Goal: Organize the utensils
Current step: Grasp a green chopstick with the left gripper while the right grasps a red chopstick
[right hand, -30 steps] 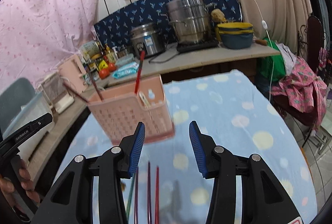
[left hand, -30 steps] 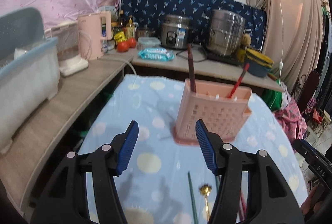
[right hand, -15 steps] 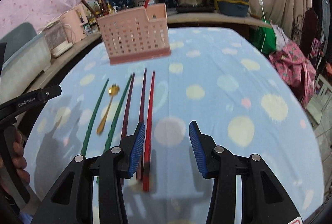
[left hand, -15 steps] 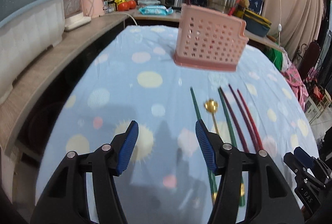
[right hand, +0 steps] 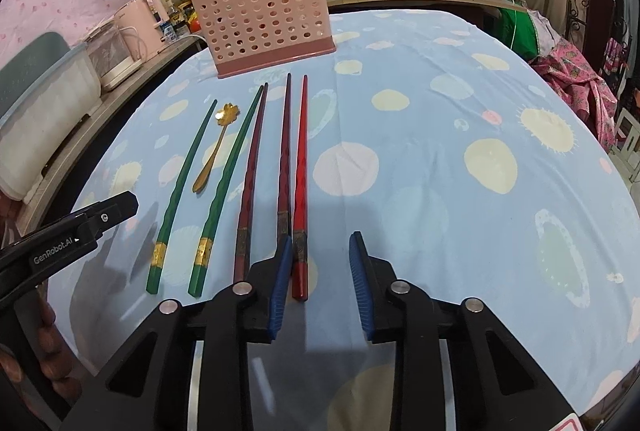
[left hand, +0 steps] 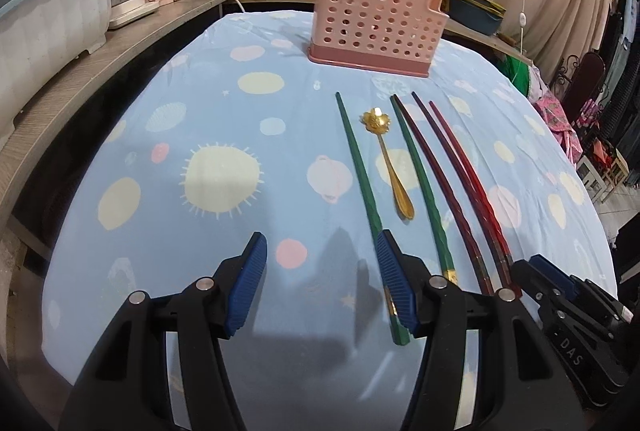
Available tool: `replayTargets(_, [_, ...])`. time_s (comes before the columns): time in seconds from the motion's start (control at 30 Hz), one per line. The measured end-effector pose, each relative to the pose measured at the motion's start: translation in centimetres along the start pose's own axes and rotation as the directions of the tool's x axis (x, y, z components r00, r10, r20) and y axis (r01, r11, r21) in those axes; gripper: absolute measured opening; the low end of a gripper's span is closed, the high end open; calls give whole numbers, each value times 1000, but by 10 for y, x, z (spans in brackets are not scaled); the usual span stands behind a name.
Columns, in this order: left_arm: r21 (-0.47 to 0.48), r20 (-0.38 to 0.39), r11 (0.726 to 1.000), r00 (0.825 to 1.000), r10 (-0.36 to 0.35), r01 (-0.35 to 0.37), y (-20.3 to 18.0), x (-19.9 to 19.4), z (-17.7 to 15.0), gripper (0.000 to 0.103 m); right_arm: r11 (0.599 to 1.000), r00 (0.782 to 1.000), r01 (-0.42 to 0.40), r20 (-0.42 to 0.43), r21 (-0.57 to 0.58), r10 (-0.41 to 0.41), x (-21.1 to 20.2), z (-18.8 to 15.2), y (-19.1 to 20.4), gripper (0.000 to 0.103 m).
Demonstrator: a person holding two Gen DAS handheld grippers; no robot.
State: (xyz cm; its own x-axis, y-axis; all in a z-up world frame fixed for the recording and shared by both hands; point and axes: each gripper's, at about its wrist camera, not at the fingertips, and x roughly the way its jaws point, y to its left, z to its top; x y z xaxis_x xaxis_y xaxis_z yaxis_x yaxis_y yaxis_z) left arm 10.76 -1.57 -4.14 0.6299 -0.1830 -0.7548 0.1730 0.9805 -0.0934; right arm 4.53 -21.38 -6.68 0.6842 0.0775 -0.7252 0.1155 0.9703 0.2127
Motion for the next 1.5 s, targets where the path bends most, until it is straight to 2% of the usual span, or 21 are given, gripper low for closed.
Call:
replayTargets(0.4, [41,-29,999,999,-28,29,-17,3,-16,54,1000,1000,12,-6,-9,-12,0,-6,-1,17])
replayTargets(0.83, [66,-59,997,998,-23,27,-23,10,-26,50,1000,1000,10,-6,-4,-10,1,-6,-2,17])
replayTargets(0.93, [72,-53,997,998,-20,24,-23,10,-27,41,1000,1000,10,-5,-4,-10,1,-6,-2,17])
replayTargets(0.97, [77,-51,997,999,-17,21,-23,10,-28,34,1000,1000,9,-5,-4,-9,1,-6,-2,17])
replayTargets(1.2, [83,-47,996,999,-24,28,-19,8,-29,15,1000,1000,9,-6,-4,-9,1,-7,-2,17])
replayTargets(1.5, [70,-50,997,998,-39,42,-15,7,-30,8,1000,1000,12,-8,-10,-12,0,-8,-2,14])
